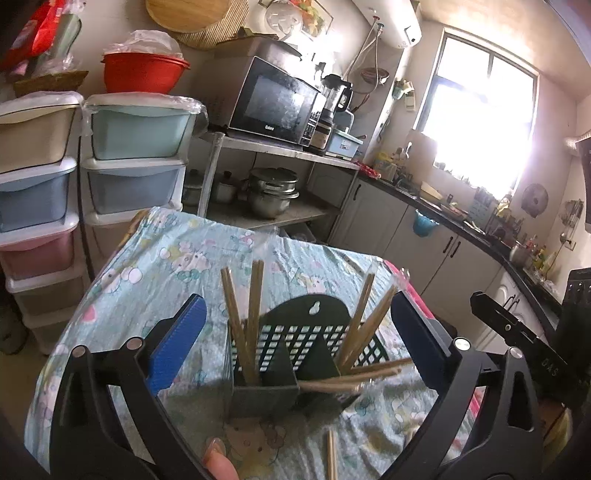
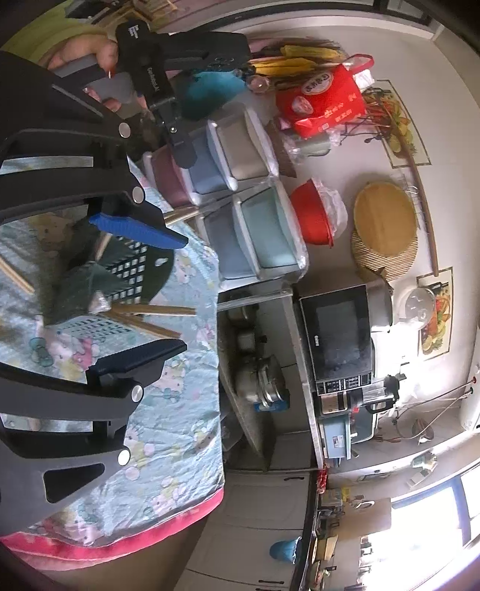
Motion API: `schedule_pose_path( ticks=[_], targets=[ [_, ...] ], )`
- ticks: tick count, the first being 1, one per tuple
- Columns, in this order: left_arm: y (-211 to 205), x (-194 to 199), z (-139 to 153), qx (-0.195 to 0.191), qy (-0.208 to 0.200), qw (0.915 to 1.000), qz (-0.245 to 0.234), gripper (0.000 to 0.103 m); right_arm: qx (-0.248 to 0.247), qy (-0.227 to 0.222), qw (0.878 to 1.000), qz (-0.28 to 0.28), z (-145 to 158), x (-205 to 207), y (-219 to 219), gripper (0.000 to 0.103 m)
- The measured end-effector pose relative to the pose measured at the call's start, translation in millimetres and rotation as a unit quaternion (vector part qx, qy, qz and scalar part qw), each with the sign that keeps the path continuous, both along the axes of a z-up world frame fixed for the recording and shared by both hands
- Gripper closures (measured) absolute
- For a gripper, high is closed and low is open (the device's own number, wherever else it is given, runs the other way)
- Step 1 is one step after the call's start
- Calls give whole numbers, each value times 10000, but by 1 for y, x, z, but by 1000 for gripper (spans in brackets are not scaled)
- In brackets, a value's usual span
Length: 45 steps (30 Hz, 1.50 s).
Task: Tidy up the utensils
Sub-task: 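Withdraw both open grippers from the caddy toward the loose chopsticks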
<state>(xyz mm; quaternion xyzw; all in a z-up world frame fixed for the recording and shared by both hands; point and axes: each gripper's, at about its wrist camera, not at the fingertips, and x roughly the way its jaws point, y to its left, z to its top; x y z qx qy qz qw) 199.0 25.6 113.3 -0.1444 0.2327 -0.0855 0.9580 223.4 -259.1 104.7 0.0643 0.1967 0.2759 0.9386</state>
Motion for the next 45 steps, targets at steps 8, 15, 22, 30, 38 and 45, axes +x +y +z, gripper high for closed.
schedule_pose_path(
  ticks=[8, 15, 22, 30, 38, 45],
  targets=[
    [-3, -15, -16, 54, 186, 9998, -56, 11, -147, 252, 9996, -26, -18, -15, -11, 40],
    [-6, -23, -35, 57, 417, 9991, -97, 11, -275, 524, 9982, -78, -37, -23, -19, 39],
    [-9, -28, -48, 93, 574, 9982, -140, 11, -277, 734, 9968, -171, -52, -29, -27, 37],
    [-11, -33, -59, 100, 717, 9972, -166, 11, -350, 874, 9955, -105, -62, -35, -26, 36],
    [-18, -37, -71, 116, 870, 9958, -260, 11, -429, 1063, 9934, -37, -74, -40, -24, 36],
    [-27, -37, -82, 131, 1008, 9941, -376, 11, -550, 1270, 9904, 47, -88, -43, -18, 36]
  ],
)
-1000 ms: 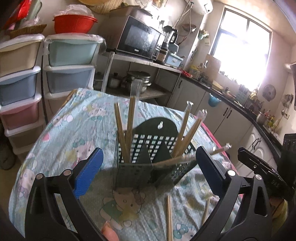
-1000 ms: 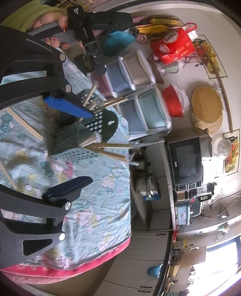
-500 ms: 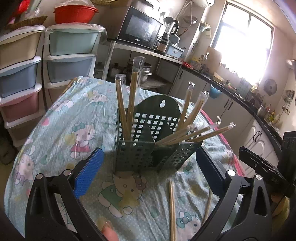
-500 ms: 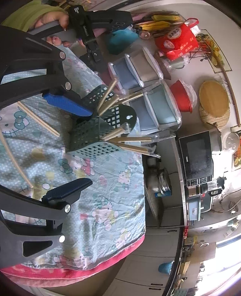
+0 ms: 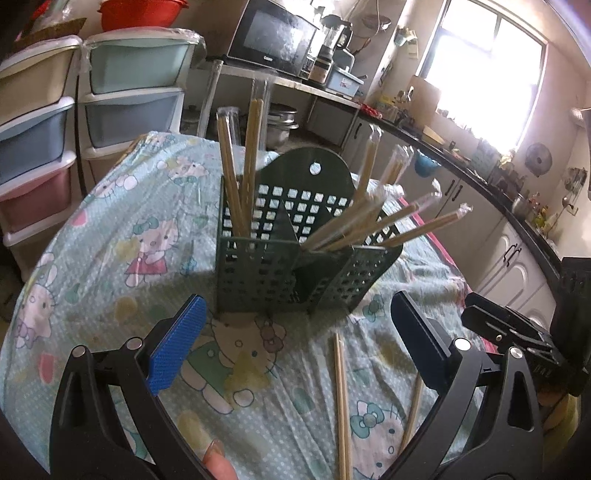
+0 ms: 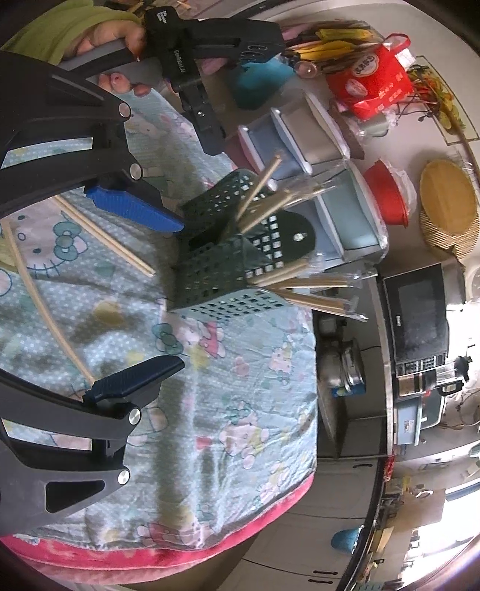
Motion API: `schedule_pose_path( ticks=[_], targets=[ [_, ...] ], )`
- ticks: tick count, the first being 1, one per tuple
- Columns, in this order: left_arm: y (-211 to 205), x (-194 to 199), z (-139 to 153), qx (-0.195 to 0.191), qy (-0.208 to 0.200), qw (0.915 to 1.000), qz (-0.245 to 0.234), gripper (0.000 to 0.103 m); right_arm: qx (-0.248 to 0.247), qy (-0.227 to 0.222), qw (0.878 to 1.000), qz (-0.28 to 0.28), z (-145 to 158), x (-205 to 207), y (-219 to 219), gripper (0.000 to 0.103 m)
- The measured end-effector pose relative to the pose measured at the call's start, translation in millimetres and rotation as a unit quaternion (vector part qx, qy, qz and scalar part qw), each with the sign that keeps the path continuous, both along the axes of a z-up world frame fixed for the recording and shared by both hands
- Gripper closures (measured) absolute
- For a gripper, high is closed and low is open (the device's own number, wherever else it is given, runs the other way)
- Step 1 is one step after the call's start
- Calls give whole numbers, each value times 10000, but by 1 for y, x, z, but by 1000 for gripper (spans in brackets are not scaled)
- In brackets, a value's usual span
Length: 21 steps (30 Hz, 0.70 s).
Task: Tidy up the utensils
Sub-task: 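Withdraw both open grippers from the caddy toward the loose chopsticks, then lower the left gripper onto a loose chopstick and close while the right gripper grasps another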
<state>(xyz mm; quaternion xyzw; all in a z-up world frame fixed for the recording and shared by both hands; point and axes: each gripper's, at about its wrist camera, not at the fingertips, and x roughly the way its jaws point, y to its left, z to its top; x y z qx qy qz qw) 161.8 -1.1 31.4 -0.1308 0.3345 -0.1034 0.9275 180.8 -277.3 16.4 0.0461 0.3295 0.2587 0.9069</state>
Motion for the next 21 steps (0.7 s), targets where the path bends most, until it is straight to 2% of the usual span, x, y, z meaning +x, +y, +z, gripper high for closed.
schedule_pose_path(
  ticks=[11, 21],
  targets=[
    [-15, 2, -17, 48, 204, 9996, -194, 11, -89, 323, 9994, 49, -22, -2, 1, 36],
    [-35, 9, -36, 30, 523, 9969, -589, 11, -132, 687, 9975, -70, -42, 1, -8, 36]
  ],
)
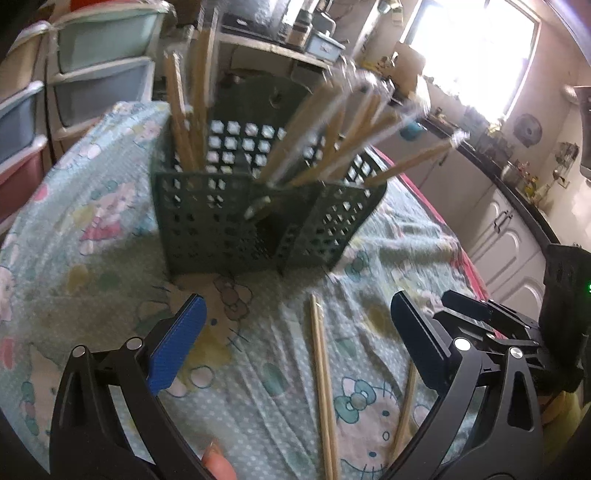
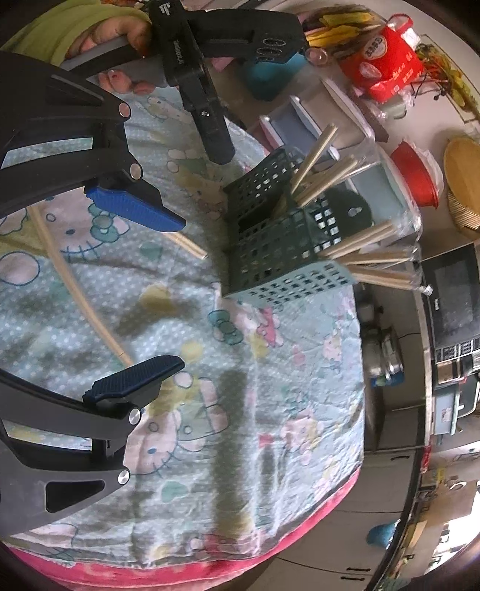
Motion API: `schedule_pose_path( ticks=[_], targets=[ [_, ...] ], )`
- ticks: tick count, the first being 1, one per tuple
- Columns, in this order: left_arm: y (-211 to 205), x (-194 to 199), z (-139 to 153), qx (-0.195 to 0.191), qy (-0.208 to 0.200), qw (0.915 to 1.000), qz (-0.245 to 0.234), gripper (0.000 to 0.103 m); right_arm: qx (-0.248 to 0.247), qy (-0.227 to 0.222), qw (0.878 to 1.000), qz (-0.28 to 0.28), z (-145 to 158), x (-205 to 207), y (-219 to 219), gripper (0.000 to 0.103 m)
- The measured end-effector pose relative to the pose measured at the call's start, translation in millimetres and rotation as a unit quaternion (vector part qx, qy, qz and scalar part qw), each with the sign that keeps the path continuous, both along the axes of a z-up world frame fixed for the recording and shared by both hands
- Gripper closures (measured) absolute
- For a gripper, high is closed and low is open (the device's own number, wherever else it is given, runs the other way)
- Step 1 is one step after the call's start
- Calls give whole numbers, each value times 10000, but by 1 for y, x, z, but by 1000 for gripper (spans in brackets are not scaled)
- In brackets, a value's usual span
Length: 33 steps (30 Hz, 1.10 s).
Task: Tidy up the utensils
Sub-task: 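Lower the left gripper onto a loose chopstick and close while the right gripper grasps another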
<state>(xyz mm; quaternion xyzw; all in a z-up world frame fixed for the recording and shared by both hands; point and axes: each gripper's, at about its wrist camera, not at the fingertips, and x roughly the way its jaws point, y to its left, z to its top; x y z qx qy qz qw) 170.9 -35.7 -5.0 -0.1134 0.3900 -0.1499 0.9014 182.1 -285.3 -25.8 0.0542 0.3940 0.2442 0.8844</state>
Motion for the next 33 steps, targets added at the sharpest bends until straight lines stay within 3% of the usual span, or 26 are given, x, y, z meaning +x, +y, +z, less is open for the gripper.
schedule_pose_path(
  ticks=[3, 8, 16, 25, 33],
  targets=[
    [-8, 3, -9, 78, 124, 9998, -136, 13, -17, 102, 9999, -1, -6, 0, -2, 36],
    [-21, 11, -24, 106, 388, 9986, -342, 38, -42, 304, 9995, -85, -17, 0, -9, 36],
    [-42, 25, -39, 215, 662, 9956, -626, 64, 47, 653, 9972, -355, -33, 7, -26, 42],
    [-52, 42, -53, 285, 890, 9934, -666, 65, -34, 1027, 9933, -522, -50, 29, -23, 49],
    [-55, 52, -57, 342, 906, 9936, -585, 65, 88, 1102, 9908, -778, -56, 36, -40, 85]
  ],
)
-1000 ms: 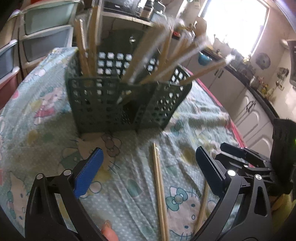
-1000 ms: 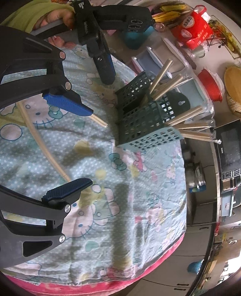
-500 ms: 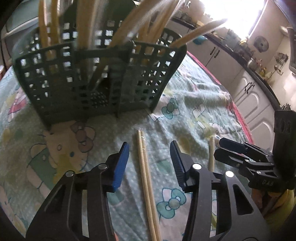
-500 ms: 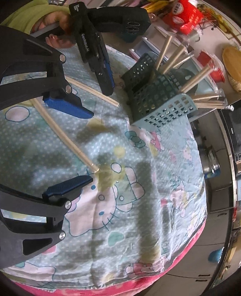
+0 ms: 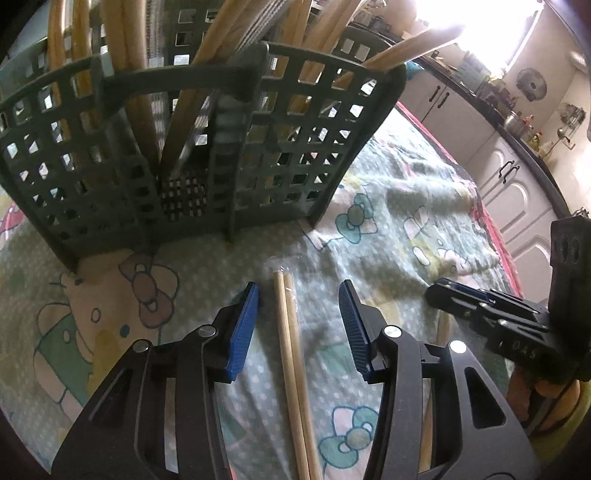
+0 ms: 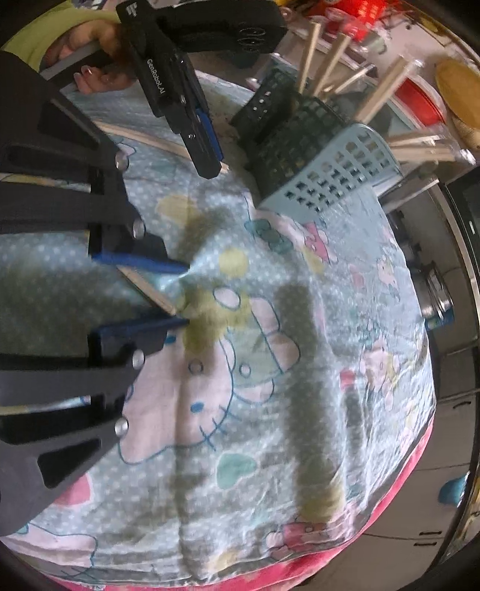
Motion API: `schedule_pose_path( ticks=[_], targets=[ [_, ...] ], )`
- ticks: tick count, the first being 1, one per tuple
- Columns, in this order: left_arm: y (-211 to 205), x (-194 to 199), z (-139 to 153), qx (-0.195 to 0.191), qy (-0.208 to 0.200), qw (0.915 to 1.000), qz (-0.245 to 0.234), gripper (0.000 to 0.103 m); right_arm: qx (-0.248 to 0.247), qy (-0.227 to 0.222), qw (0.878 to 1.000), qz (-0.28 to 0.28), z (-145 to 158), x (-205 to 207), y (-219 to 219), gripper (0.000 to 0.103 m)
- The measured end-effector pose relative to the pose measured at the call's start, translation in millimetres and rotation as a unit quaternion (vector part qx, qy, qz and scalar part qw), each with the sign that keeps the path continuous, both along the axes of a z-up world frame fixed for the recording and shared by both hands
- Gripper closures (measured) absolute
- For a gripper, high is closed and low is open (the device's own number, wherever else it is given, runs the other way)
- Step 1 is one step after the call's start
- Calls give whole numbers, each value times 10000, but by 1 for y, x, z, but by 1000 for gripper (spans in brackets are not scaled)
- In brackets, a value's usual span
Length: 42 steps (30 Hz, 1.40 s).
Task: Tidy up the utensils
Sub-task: 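Lower the left gripper onto a loose chopstick and close while the right gripper grasps another, then lift both held chopsticks upright and lower them into the green caddy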
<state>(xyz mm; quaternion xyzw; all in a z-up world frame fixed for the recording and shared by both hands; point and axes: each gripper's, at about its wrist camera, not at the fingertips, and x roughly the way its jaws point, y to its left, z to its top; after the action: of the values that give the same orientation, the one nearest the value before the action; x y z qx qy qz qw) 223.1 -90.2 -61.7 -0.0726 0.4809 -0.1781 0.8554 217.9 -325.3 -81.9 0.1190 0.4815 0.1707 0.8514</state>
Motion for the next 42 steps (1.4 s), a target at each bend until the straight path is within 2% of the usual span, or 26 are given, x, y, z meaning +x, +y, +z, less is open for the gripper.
schedule_pose_path(
  ticks=[3, 6, 9, 15, 20, 25, 32, 42],
  targets=[
    [-4, 3, 0, 117, -36, 9999, 16, 69, 255, 64, 9996, -100, -2, -1, -10, 89],
    [-5, 7, 0, 348, -88, 9993, 51, 79, 428, 71, 9989, -168, -1, -3, -16, 90],
    [-3, 8, -1, 411, -96, 9991, 84, 88, 575, -31, 9983, -134, 4, -7, -18, 91],
    [6, 9, -2, 248, -25, 9996, 134, 94, 576, -431, 9974, 39, 24, -14, -13, 91],
    [27, 1, 3, -123, 83, 9996, 257, 98, 542, -745, 9954, 244, 44, -18, -3, 92],
    [55, -17, 27, -343, -245, 9976, 554, 99, 605, -1028, 9915, 522, 65, -22, 12, 93],
    [88, -44, 69, -387, -916, 9906, 940, 99, 677, -1411, 9829, 970, 96, -27, 39, 95],
    [108, -64, 108, -443, -1456, 9810, 1202, 100, 669, -1923, 9677, 1489, 136, -38, 72, 97]
  ],
)
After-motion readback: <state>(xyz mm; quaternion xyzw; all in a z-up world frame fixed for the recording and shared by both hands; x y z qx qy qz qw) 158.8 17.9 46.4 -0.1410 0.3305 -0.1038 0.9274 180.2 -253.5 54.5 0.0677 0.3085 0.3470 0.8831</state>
